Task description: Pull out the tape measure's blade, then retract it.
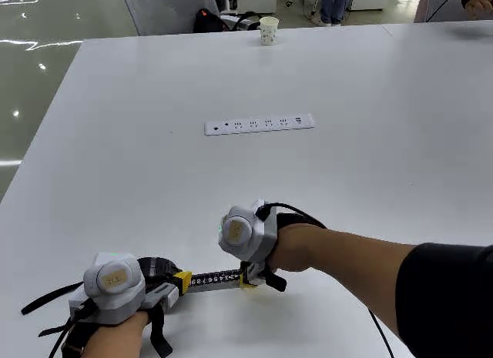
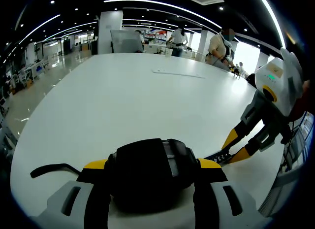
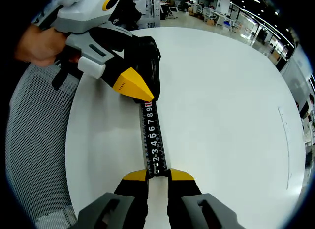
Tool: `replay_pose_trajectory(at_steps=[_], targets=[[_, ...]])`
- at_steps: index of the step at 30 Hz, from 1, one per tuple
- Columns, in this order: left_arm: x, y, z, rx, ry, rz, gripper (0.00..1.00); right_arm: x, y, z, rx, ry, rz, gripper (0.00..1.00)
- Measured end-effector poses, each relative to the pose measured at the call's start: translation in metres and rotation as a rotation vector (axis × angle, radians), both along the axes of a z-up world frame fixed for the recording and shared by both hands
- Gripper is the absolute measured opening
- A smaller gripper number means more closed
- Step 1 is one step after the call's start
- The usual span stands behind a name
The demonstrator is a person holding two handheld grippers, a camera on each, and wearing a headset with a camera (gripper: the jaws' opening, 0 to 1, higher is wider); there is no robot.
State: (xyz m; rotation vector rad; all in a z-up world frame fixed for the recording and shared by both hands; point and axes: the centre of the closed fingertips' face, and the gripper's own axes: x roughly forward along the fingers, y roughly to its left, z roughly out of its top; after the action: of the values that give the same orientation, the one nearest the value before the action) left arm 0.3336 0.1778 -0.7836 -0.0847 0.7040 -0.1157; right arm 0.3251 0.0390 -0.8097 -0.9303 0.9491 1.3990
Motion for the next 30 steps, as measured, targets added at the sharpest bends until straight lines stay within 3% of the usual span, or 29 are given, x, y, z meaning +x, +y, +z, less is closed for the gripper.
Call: replay_pose_trajectory(at_steps=[30], targets=[[-0.002,0.000,0.000,-0.023,-0.004,0.001,0.64,-0.003,0.017,0.000,0.050,0.006,0.002,0.10]])
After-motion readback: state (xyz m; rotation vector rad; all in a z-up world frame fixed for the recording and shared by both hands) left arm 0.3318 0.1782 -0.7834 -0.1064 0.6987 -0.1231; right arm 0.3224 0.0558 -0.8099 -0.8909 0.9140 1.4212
